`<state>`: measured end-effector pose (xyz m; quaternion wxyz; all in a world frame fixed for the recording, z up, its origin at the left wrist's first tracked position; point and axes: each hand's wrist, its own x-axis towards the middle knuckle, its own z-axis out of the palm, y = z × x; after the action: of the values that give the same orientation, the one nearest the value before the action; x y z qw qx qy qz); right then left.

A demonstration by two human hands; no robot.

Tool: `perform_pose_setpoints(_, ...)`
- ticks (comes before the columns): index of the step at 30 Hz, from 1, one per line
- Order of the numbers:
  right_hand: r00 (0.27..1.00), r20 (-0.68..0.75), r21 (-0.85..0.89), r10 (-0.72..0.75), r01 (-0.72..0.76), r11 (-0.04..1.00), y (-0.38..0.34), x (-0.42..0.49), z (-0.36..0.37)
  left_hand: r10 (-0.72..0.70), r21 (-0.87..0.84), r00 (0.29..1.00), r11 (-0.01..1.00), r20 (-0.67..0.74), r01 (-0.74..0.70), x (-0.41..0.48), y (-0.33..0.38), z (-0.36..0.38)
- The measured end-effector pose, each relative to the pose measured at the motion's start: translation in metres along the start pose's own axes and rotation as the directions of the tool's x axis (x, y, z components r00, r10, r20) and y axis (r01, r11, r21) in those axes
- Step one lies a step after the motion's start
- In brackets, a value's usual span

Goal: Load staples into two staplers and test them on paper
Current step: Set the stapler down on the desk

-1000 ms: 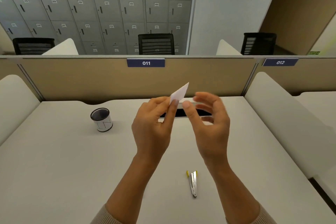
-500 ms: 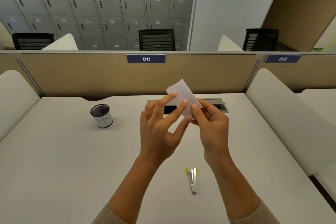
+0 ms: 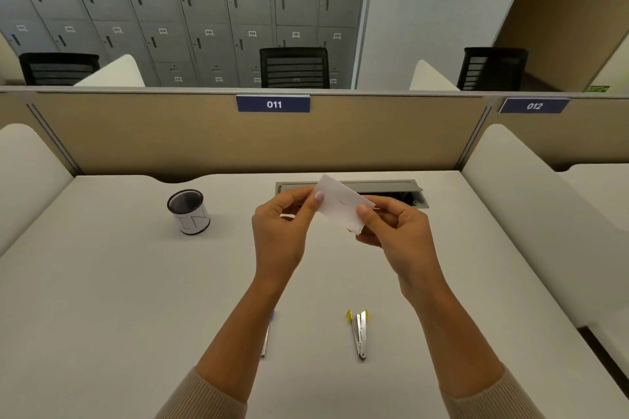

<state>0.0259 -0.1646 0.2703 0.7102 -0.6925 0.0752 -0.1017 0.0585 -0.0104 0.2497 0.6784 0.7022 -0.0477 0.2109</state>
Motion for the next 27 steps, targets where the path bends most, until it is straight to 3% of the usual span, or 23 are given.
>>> perform_pose_setpoints(9,0.998,-0.007,0.01,0.066,-0.066,0.998,0.023,0.012,0.002,-0.108,-0.011,0.993,0.994,-0.05,0.108,0.001,-0.028,0.003)
perform_pose_setpoints(14,0.993,-0.037,-0.007,0.115,-0.116,0.993,0.04,0.03,0.012,-0.135,0.236,0.99,0.964,0.045,0.121,0.004,-0.067,-0.026)
perform_pose_setpoints(19,0.991,0.019,-0.076,0.132,-0.13,0.989,0.057,0.05,0.043,-0.145,0.595,0.985,0.801,0.09,0.064,-0.001,-0.119,-0.083)
perform_pose_setpoints(27,0.978,0.15,-0.17,0.146,-0.12,0.978,0.09,0.065,0.124,-0.319,0.864,0.944,0.495,0.085,0.089,-0.007,-0.198,-0.164)
